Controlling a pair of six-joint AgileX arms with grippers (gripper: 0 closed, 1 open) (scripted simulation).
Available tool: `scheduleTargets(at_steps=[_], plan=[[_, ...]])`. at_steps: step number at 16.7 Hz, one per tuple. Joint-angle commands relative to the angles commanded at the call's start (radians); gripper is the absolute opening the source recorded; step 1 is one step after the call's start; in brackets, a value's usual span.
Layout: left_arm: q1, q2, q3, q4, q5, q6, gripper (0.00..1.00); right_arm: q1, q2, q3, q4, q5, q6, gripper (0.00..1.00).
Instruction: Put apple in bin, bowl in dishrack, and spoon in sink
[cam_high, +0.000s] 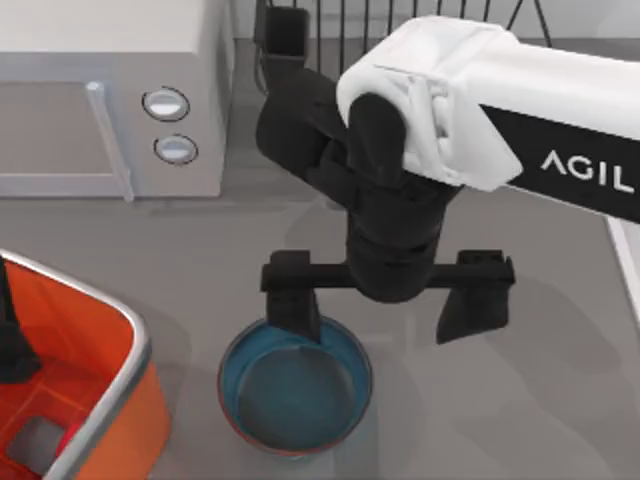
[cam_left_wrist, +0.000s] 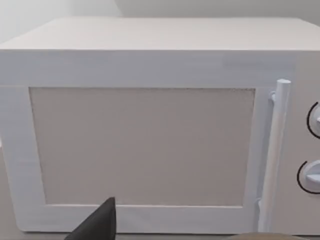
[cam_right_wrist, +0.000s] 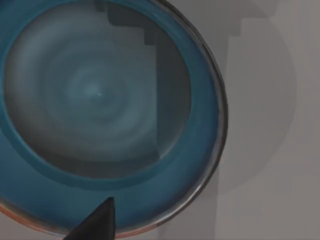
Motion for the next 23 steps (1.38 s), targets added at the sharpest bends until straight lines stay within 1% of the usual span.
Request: scheduleTargets(at_steps=[6,8,14,16,20,23], plan=[[0.0,0.0,0.0,0.0,0.0,0.0,1.0,-0.004,0.001,-0.017,0.018,0.0,-0.003,1.0],[0.0,0.0,0.0,0.0,0.0,0.0,1.0,-0.003,0.015,-0.06,0.074,0.0,-0.003,1.0],[0.0,0.0,0.0,0.0,0.0,0.0,1.0,0.001,0.079,-0.238,0.325,0.001,0.002,1.0],[0.0,0.0,0.0,0.0,0.0,0.0,1.0,0.002,0.092,-0.269,0.362,0.001,0.004,1.0],[0.0,0.0,0.0,0.0,0.0,0.0,1.0,0.003,0.094,-0.272,0.366,0.001,0.004,1.0],[0.0,0.0,0.0,0.0,0.0,0.0,1.0,0.003,0.094,-0.272,0.366,0.001,0.004,0.77]])
